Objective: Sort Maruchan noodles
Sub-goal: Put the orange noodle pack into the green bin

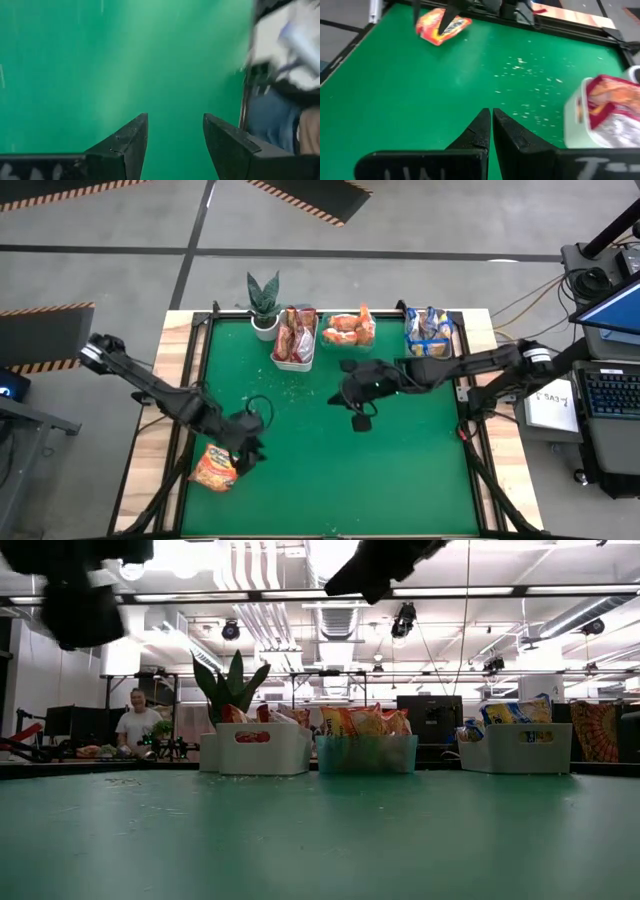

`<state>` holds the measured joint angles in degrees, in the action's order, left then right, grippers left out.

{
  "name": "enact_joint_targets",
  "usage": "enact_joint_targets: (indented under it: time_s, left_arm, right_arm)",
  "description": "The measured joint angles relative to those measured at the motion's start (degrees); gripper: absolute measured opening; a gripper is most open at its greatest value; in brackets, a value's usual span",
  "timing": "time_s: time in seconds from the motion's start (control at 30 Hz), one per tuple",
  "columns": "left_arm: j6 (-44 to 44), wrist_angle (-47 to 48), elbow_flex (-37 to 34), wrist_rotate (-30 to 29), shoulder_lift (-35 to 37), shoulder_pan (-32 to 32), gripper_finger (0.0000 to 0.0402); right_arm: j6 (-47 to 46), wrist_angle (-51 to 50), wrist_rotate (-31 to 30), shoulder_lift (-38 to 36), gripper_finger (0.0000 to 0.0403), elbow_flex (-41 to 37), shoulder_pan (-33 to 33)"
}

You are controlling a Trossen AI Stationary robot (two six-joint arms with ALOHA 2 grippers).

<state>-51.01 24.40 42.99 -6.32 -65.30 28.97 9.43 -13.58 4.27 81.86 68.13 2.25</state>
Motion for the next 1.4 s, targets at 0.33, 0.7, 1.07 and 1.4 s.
enact_joint_targets:
  time_s: [0.33,0.7,1.07,1.4]
  left_arm:
    - [-19.5,32.6,17.1,16.3,-16.1,8.3,0.0173]
    - [-27.6,42.5,21.5,23.9,-30.5,13.8,0.0173]
    - [-14.7,41.8,30.4,0.5,-39.7,9.8,0.0173]
    - [18.4,48.0,43.6,-25.3,-40.7,6.1,0.0173]
  right_arm:
    - [-4.4,10.7,-0.4,-2.2,0.0009,-12.1,4.1]
    - [-7.3,12.7,-1.4,-3.1,0.0009,-15.0,6.6]
    - [-7.6,12.7,-1.5,-3.8,0.0009,-15.0,8.9]
    - [-17.8,3.1,-3.4,-6.6,0.0009,-15.0,9.0]
